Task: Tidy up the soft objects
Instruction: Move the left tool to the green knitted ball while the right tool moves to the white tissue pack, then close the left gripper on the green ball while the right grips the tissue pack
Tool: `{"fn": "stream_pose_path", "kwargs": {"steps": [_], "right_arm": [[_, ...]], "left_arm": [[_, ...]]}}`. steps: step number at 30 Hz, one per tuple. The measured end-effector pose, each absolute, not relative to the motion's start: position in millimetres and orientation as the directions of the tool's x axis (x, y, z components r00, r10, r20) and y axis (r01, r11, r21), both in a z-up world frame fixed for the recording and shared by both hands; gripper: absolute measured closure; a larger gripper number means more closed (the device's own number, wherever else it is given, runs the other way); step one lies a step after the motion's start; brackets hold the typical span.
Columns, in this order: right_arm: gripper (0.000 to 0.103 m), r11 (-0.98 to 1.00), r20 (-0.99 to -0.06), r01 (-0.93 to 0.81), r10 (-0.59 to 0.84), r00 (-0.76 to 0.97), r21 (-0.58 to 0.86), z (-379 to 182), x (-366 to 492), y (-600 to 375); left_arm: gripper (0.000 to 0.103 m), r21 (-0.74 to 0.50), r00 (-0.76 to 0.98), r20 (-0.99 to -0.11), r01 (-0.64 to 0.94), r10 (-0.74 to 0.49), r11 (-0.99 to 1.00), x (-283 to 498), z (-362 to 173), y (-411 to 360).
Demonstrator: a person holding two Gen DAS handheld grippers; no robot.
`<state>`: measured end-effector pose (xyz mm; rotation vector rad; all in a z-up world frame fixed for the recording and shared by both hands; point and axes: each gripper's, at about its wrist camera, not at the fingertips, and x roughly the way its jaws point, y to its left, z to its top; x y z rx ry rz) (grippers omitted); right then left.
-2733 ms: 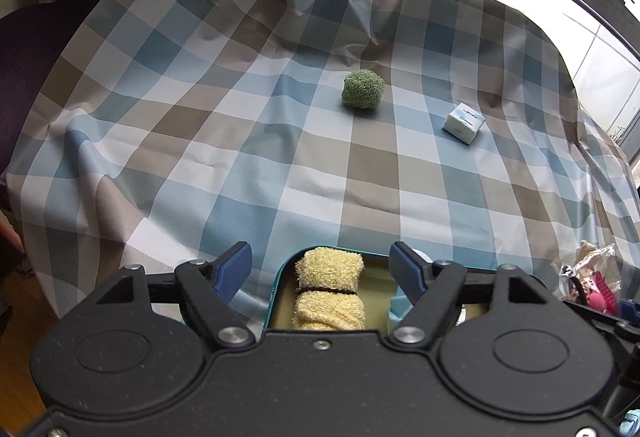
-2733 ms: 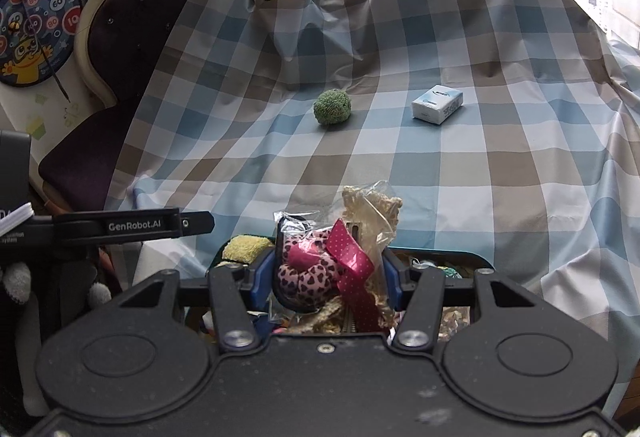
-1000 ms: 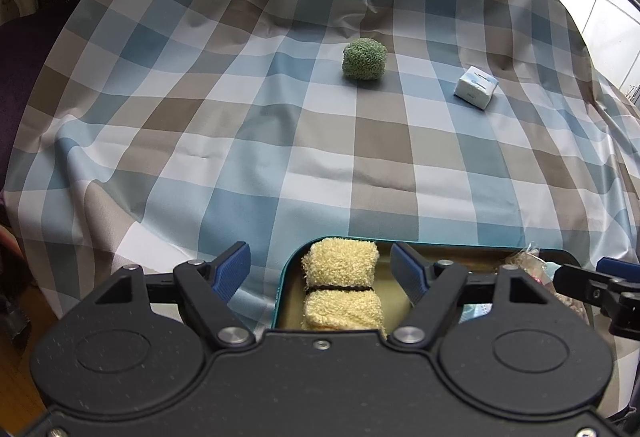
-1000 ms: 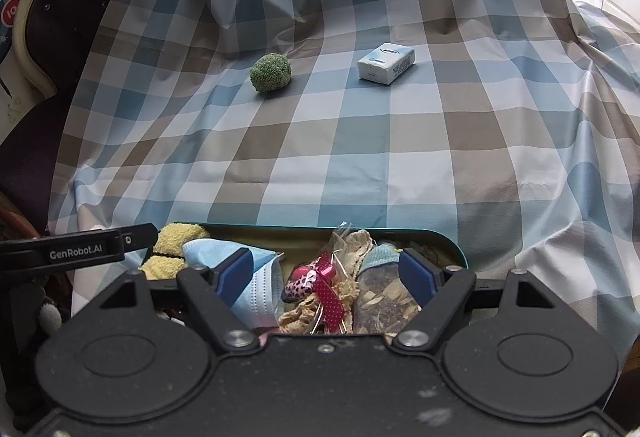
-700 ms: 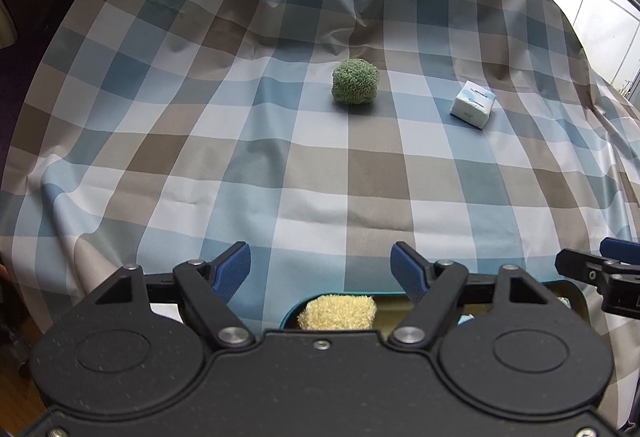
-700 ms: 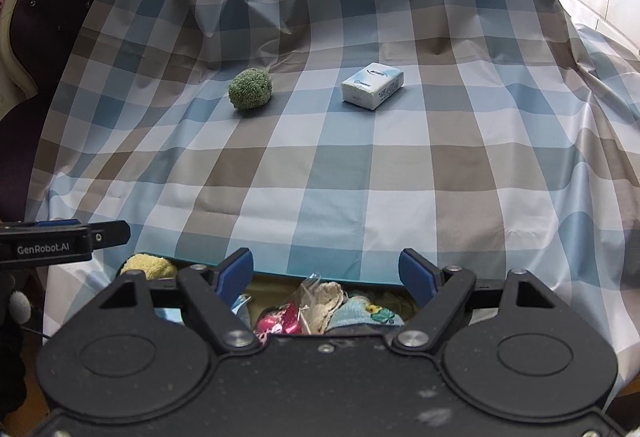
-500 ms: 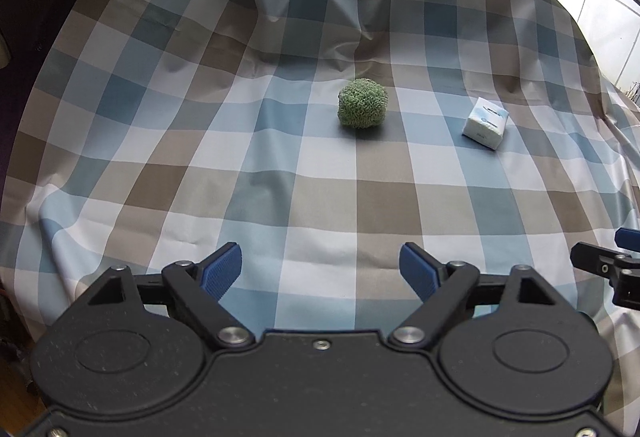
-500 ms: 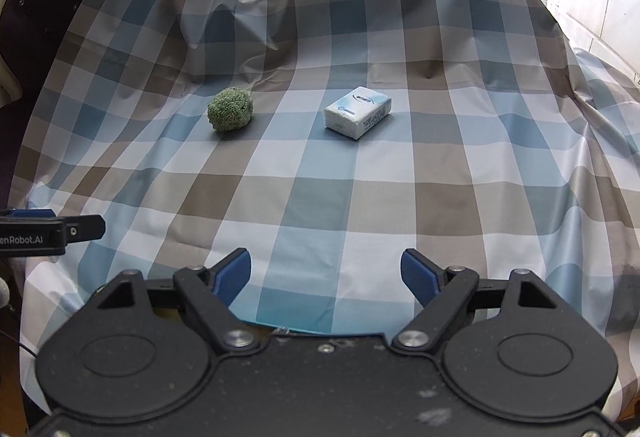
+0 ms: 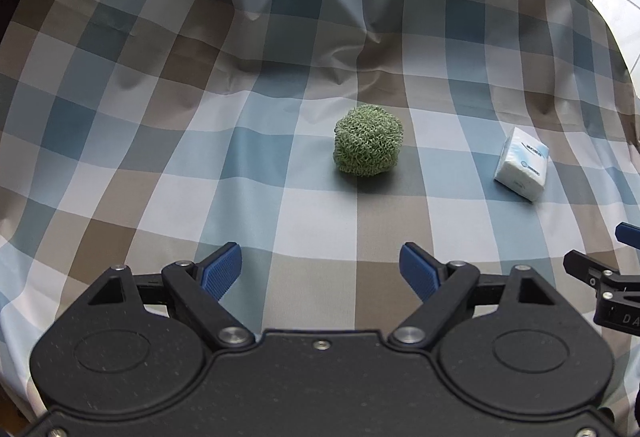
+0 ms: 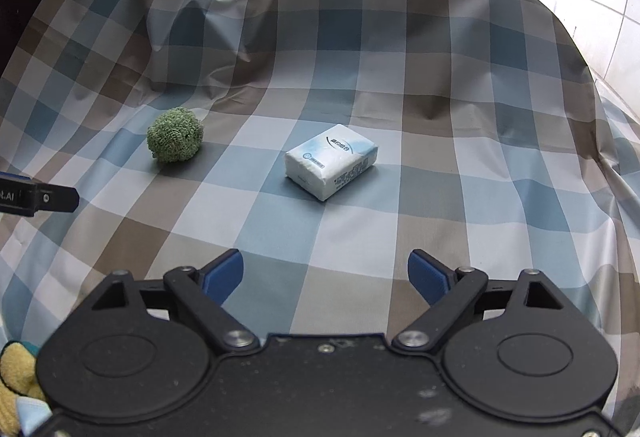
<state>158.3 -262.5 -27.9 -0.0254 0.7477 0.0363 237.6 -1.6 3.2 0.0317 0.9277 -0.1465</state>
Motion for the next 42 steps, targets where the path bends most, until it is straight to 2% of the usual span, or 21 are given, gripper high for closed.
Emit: {"fn": "stream_pose_path", "kwargs": {"steps": [7, 11, 19, 24, 26, 30, 42], "right_arm": [[0.01, 0.995, -0.641, -0.09, 0.041, 0.767, -0.044, -58.2, 207.5, -254.7], [0.0, 0.992, -0.596, -0.097, 0.027, 0.803, -0.085, -69.4, 230.1, -249.1], [0.0, 0.994, -0.583, -0.085, 0.026, 0.812, -0.074, -76.6, 272.6, -249.6], [0.0, 0.996, -0.627, -0.092, 0.067, 0.776, -0.007, -85.1, 290.6, -255.4], [0.0, 0.996, -0.623, -0.091, 0.066, 0.779, -0.009, -86.0, 289.9, -254.6], [0.0, 0.996, -0.619, -0.088, 0.06, 0.783, -0.015, -87.4, 288.8, -252.9], [0.0, 0.996, -0.623, -0.081, 0.049, 0.781, -0.022, -88.4, 290.3, -251.0]], "left_arm": [[0.021, -0.031, 0.615, -0.78, 0.146, -0.115, 0.989, 279.1, -17.6, -14.3], [0.02, -0.044, 0.613, -0.779, 0.158, -0.133, 0.986, 299.4, -31.1, -18.3], [0.018, -0.05, 0.639, -0.755, 0.169, -0.148, 0.984, 323.6, -50.3, -21.8], [0.005, -0.061, 0.662, -0.734, 0.158, -0.151, 0.986, 332.4, -57.8, -22.9], [0.003, -0.061, 0.668, -0.728, 0.16, -0.153, 0.985, 336.1, -62.8, -24.4], [0.003, 0.017, 0.704, -0.701, 0.179, -0.116, 0.984, 335.2, -67.9, -34.4], [0.002, 0.025, 0.73, -0.674, 0.178, -0.115, 0.984, 331.6, -71.2, -36.7]]}}
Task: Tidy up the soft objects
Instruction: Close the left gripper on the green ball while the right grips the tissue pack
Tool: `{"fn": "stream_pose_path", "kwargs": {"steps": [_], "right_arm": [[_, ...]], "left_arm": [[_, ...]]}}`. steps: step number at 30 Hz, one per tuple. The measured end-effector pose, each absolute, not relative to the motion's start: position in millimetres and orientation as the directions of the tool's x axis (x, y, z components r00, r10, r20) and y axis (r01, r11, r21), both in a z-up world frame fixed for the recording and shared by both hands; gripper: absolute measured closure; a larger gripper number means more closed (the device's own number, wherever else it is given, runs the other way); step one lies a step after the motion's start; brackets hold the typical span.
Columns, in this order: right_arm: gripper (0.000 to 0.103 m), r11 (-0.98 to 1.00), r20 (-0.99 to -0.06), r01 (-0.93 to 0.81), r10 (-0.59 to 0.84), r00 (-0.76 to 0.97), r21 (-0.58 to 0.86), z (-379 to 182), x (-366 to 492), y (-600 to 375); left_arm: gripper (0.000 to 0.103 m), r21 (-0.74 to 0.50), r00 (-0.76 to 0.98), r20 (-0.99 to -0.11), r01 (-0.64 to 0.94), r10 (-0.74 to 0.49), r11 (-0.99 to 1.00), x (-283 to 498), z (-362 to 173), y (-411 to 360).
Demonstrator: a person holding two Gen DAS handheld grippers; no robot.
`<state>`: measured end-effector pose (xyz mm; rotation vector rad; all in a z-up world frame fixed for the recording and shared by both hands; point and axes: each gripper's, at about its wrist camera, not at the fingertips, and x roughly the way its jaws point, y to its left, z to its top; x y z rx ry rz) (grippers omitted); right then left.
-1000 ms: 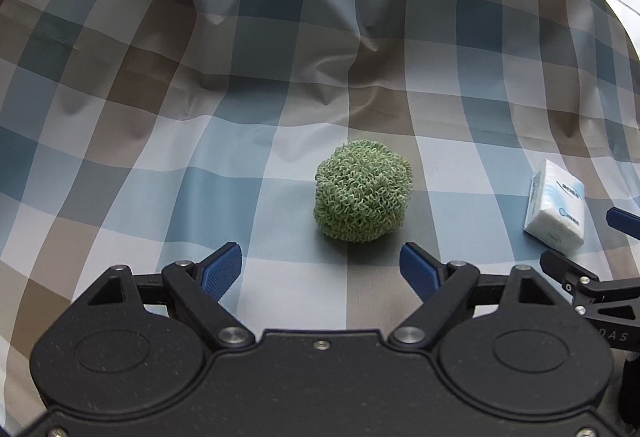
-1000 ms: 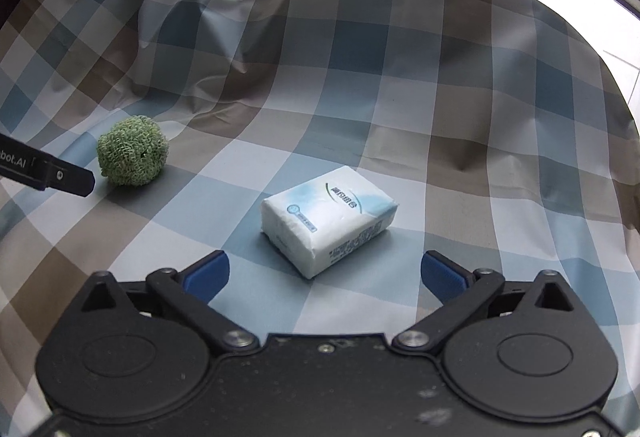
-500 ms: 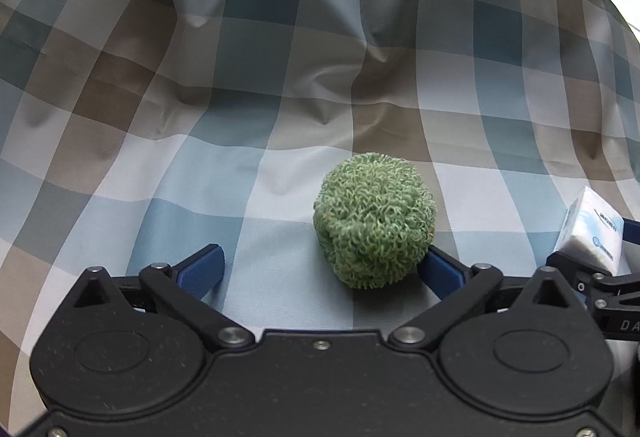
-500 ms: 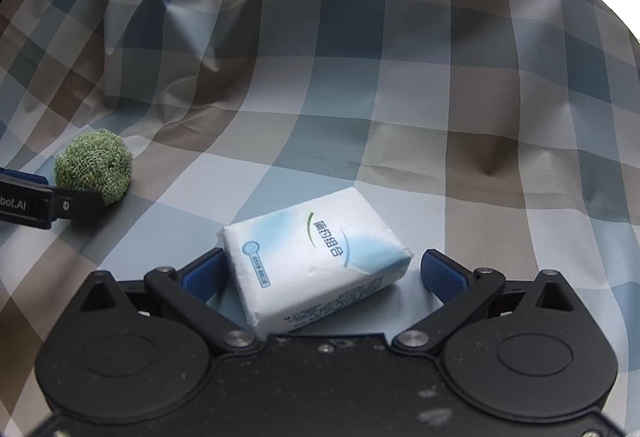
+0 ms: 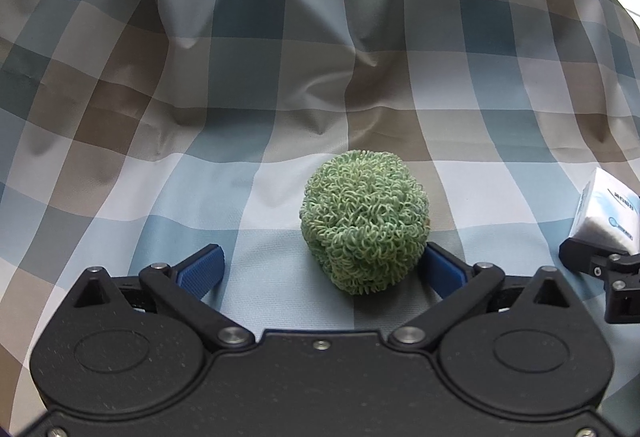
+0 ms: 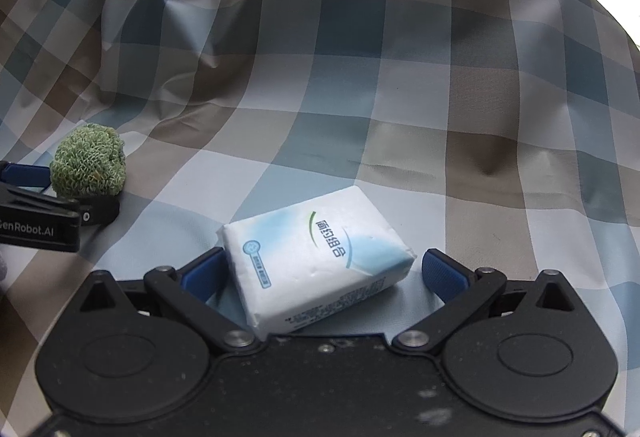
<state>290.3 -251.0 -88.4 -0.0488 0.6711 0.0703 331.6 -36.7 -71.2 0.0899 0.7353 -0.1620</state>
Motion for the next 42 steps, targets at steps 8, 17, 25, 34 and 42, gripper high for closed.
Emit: {"fn": "stream_pose_path", "kwargs": {"steps": [8, 17, 25, 34, 42], "right_arm": [[0.014, 0.996, -0.593, -0.09, 0.072, 0.802, 0.0, -87.0, 283.7, -255.2], [0.019, 0.997, -0.558, -0.047, 0.071, 0.827, 0.057, -86.5, 277.9, -266.2], [0.019, 0.957, -0.492, 0.128, 0.018, 0.87, 0.262, -89.2, 270.1, -309.0], [0.019, 0.923, -0.457, 0.137, 0.047, 0.888, 0.36, -94.0, 266.2, -324.7], [0.019, 0.91, -0.437, 0.128, 0.063, 0.897, 0.395, -95.2, 264.5, -328.9]], "left_arm": [[0.002, 0.023, 0.737, -0.666, 0.177, -0.117, 0.984, 329.7, -72.7, -37.2], [0.002, 0.022, 0.737, -0.665, 0.178, -0.119, 0.984, 329.3, -72.6, -36.8], [0.003, 0.007, 0.727, -0.671, 0.2, -0.144, 0.98, 329.2, -69.1, -36.8], [0.003, -0.021, 0.719, -0.67, 0.231, -0.185, 0.973, 329.8, -60.8, -37.1], [0.012, 0.012, 0.724, -0.664, 0.256, -0.184, 0.967, 337.2, -56.4, -48.7]]}}
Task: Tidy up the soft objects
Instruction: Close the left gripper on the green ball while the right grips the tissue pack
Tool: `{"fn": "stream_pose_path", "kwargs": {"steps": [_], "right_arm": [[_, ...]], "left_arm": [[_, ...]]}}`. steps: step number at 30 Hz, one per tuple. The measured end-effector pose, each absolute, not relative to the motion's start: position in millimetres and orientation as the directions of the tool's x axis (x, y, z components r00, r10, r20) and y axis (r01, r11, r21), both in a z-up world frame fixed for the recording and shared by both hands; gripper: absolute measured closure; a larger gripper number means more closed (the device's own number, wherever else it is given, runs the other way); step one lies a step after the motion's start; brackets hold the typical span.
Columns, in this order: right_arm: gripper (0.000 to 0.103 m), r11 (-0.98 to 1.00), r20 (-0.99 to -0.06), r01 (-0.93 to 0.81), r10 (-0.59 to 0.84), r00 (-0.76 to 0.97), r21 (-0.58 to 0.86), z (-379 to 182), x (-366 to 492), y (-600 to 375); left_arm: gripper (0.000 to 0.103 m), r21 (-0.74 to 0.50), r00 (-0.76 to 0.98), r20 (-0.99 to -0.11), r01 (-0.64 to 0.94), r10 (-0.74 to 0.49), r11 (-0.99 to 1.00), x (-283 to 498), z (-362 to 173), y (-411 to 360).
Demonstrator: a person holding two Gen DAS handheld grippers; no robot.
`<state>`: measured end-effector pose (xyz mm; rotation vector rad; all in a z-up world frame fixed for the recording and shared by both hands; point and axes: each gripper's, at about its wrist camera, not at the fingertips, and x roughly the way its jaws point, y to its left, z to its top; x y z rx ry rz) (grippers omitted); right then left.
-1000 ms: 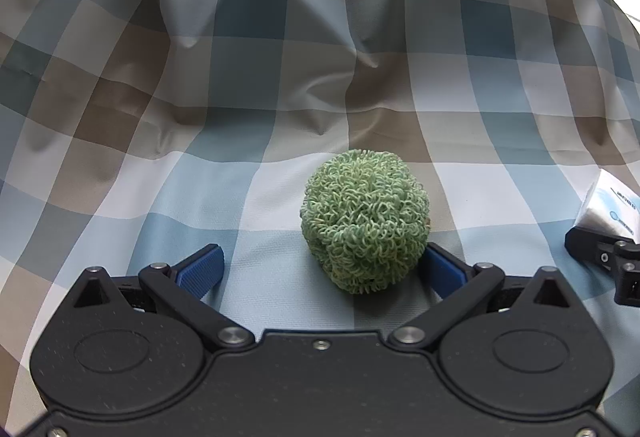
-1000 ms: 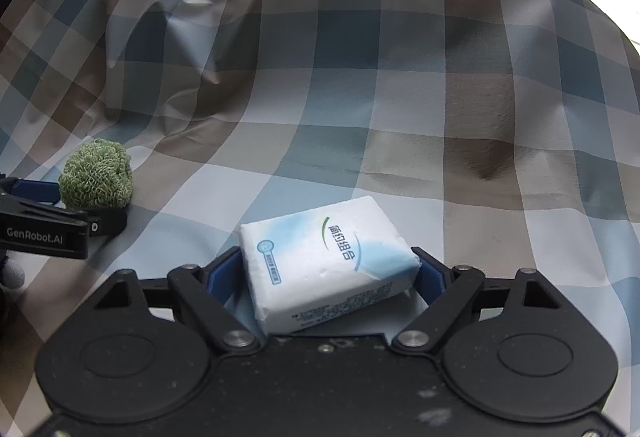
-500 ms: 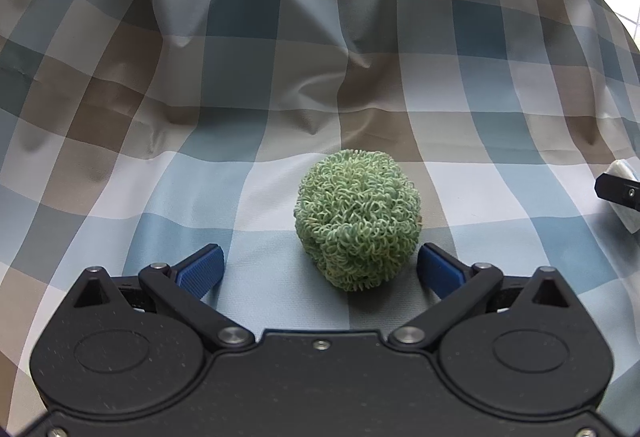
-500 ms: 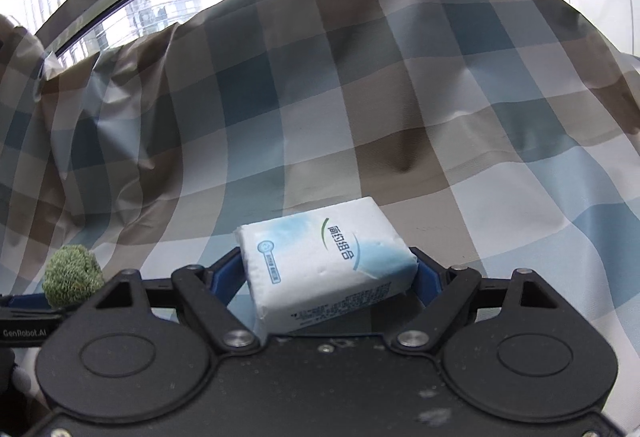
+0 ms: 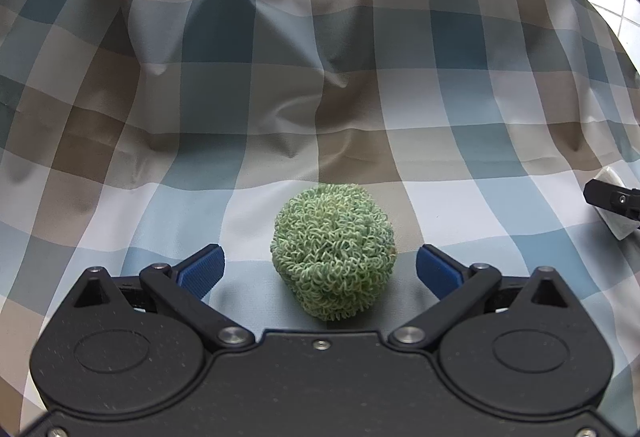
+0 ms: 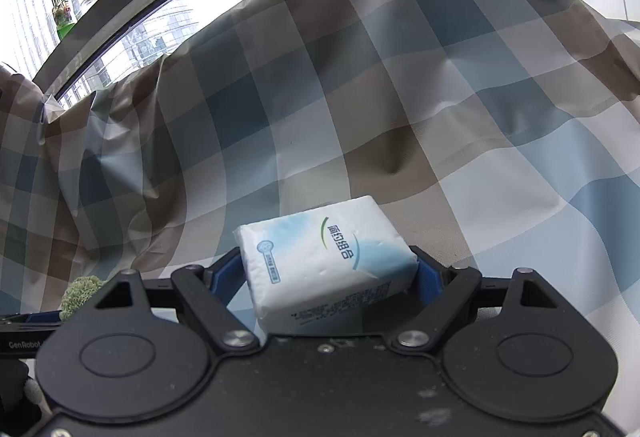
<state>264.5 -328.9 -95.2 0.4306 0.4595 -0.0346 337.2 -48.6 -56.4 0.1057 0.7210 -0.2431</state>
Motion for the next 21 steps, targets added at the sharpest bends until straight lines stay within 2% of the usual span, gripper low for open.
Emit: {"fn": "stream_pose_path", "kwargs": {"steps": [1, 3, 9, 21], "right_arm": [[0.019, 0.909, -0.435, 0.127, 0.064, 0.898, 0.397, -95.1, 264.5, -329.0], [0.019, 0.907, -0.432, 0.126, 0.066, 0.899, 0.401, -95.2, 263.5, -329.8], [0.018, 0.902, -0.426, 0.123, 0.072, 0.902, 0.413, -95.4, 262.5, -331.6], [0.018, 0.905, -0.43, 0.125, 0.068, 0.9, 0.406, -96.1, 263.5, -330.2]], "left_arm": [[0.019, 0.015, 0.723, -0.666, 0.259, -0.184, 0.966, 337.8, -55.7, -50.4], [0.046, 0.005, 0.704, -0.683, 0.27, -0.194, 0.963, 340.5, -54.6, -53.4], [0.047, -0.007, 0.69, -0.696, 0.268, -0.197, 0.964, 323.0, -31.0, -59.1], [0.047, -0.073, 0.69, -0.685, 0.253, -0.233, 0.965, 211.8, 42.0, -30.8]]}}
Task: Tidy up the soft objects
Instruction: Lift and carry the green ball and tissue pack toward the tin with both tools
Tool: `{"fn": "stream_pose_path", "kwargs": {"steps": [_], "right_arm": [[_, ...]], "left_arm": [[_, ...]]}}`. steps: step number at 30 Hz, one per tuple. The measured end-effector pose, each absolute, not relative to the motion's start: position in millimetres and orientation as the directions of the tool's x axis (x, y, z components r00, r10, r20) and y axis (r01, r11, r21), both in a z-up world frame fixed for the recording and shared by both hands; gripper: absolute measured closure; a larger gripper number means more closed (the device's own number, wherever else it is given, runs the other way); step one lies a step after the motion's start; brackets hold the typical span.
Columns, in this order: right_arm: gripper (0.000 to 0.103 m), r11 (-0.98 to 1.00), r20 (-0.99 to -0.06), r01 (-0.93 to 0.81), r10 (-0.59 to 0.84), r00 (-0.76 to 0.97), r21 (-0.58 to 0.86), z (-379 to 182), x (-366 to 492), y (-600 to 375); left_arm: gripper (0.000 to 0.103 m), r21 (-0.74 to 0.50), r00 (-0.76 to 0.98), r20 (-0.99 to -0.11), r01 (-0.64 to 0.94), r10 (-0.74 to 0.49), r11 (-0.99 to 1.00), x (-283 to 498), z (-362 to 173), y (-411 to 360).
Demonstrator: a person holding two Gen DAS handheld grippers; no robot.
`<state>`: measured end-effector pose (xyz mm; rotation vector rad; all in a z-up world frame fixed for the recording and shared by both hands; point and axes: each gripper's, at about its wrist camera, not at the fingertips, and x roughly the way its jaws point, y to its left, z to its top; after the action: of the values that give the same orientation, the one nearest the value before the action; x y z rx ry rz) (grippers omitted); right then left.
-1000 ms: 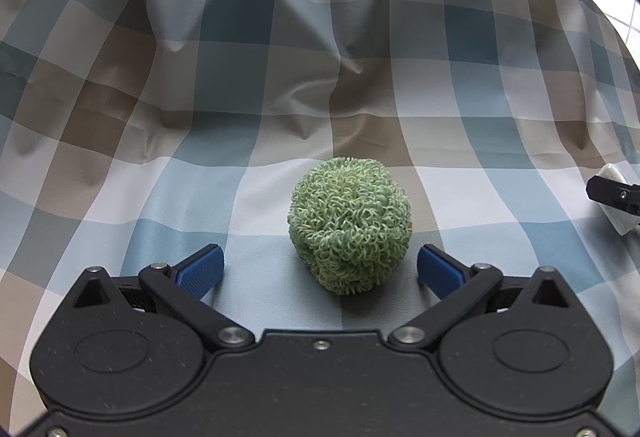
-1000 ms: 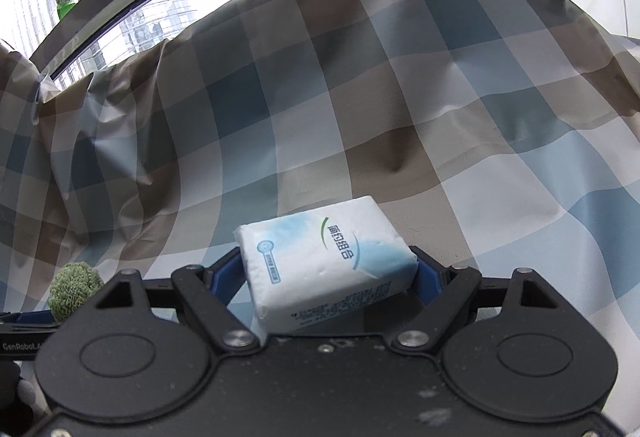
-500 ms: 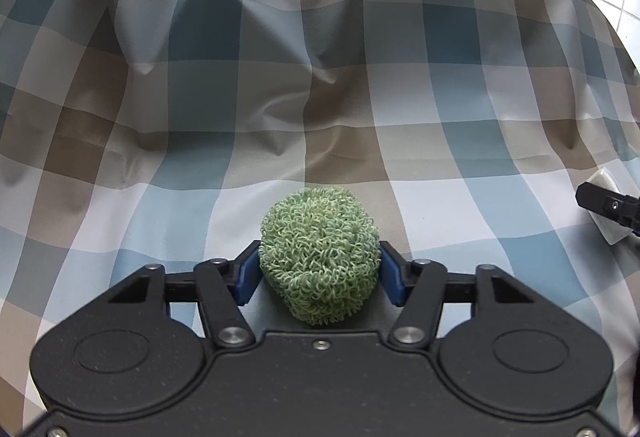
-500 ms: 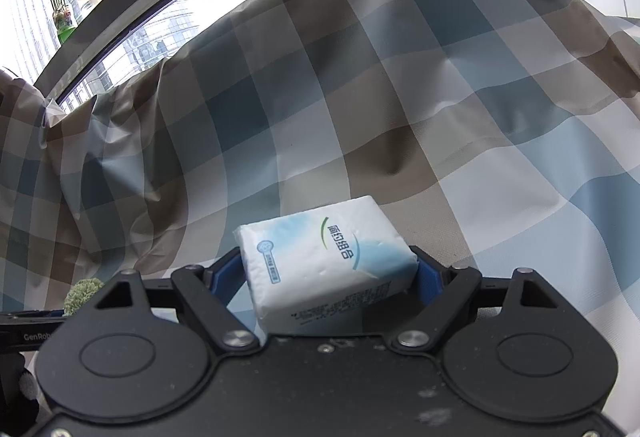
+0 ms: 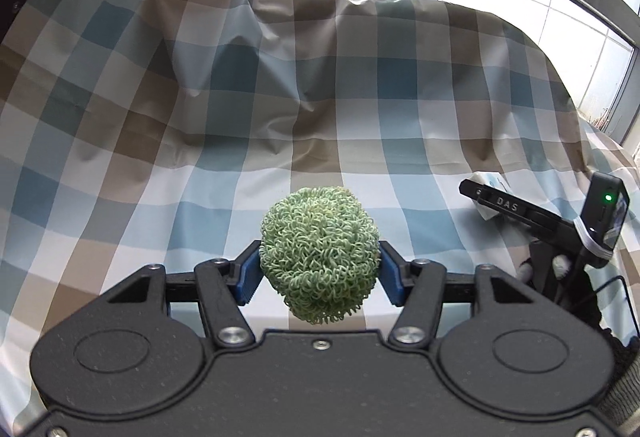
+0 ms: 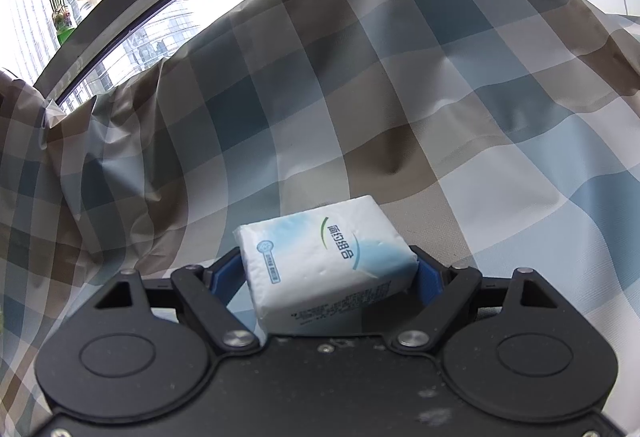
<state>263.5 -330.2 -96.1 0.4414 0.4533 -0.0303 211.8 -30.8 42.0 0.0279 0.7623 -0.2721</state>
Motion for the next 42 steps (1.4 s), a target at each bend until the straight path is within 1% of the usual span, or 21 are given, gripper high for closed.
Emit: {"fn": "stream_pose_path", "kwargs": {"steps": [6, 12, 19, 25, 34, 39, 42], "right_arm": [[0.018, 0.909, -0.436, 0.129, 0.063, 0.898, 0.397, -95.7, 265.0, -328.3], [0.018, 0.914, -0.445, 0.132, 0.057, 0.894, 0.383, -96.1, 266.4, -326.9], [0.018, 0.927, -0.466, 0.141, 0.04, 0.884, 0.347, -95.1, 270.5, -322.8], [0.018, 0.958, -0.515, 0.159, -0.013, 0.857, 0.241, -92.1, 276.2, -308.8], [0.018, 0.985, -0.602, 0.172, -0.134, 0.787, 0.006, -87.9, 282.1, -277.4], [0.019, 0.988, -0.657, 0.151, -0.137, 0.742, -0.036, -75.9, 266.8, -269.6], [0.019, 0.988, -0.659, 0.132, -0.151, 0.736, -0.078, -61.4, 245.9, -264.1]], "left_arm": [[0.047, -0.022, 0.685, -0.708, 0.223, -0.172, 0.975, 160.7, 41.0, -20.5], [0.047, -0.084, 0.633, -0.747, 0.212, -0.202, 0.974, 125.2, 32.6, -9.8], [0.047, -0.105, 0.625, -0.751, 0.204, -0.212, 0.973, 96.9, 27.0, -4.8], [0.047, -0.143, 0.617, -0.746, 0.219, -0.25, 0.965, 78.1, 22.2, -7.8], [0.047, -0.161, 0.612, -0.739, 0.245, -0.281, 0.956, 60.0, 21.0, -10.3], [0.047, -0.164, 0.612, -0.736, 0.257, -0.292, 0.952, 53.6, 21.8, -8.5], [0.047, -0.162, 0.614, -0.733, 0.258, -0.291, 0.952, 49.6, 23.1, -6.6]]}}
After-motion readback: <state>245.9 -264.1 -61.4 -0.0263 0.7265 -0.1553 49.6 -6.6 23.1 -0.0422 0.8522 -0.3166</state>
